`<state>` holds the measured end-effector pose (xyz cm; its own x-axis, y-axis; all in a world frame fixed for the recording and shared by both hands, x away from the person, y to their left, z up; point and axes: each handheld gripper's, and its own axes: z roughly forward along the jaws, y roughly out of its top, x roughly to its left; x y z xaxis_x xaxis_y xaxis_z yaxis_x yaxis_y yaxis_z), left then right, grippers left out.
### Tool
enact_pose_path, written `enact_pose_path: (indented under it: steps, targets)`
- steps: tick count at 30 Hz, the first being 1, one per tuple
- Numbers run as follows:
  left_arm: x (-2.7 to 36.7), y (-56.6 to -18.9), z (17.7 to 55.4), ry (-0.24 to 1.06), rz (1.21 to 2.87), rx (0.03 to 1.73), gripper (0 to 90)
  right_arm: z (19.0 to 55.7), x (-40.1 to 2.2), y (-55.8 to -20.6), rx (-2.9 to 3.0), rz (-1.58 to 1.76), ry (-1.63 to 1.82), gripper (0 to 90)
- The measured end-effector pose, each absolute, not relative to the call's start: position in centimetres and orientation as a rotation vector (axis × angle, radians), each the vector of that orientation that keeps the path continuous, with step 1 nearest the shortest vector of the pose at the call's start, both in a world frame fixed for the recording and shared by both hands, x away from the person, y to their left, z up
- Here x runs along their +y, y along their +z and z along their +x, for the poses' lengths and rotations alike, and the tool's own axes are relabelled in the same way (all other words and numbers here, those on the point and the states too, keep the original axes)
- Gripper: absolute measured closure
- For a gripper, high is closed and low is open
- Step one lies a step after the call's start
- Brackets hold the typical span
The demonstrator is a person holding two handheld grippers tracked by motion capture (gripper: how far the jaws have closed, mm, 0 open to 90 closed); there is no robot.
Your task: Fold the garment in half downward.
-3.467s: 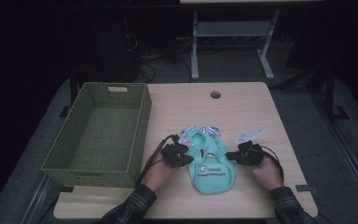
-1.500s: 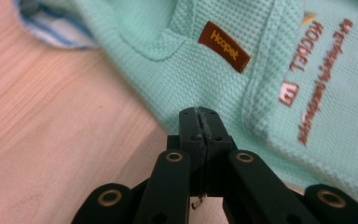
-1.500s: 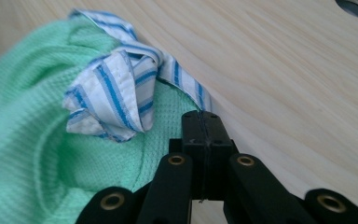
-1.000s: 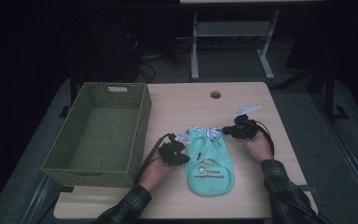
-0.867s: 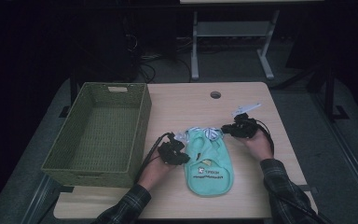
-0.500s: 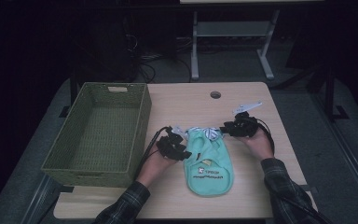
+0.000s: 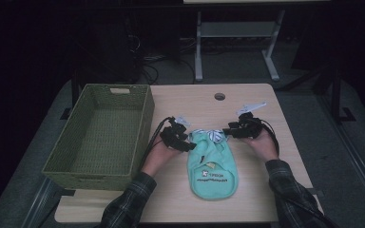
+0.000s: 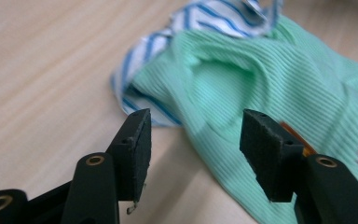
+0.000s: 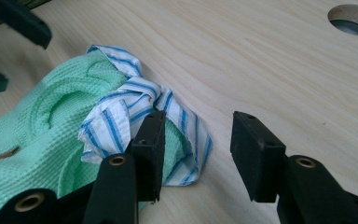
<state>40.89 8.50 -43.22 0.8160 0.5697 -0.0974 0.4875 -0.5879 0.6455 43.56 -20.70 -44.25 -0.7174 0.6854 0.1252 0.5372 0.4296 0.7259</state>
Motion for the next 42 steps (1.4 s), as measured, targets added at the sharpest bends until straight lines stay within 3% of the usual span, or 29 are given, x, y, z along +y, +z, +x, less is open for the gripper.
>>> enact_pose_path:
  steps: [26, 42]
  targets:
    - [7.0, -44.5, 46.7, 0.183, 2.298, 0.825, 37.1, 44.9, -19.9, -45.8, 2.526, 1.114, 1.161, 52.0]
    - [6.8, -45.6, 46.8, 0.247, 2.45, 0.792, 37.7, 44.5, -19.0, -47.1, 2.559, 1.049, 1.092, 58.4]
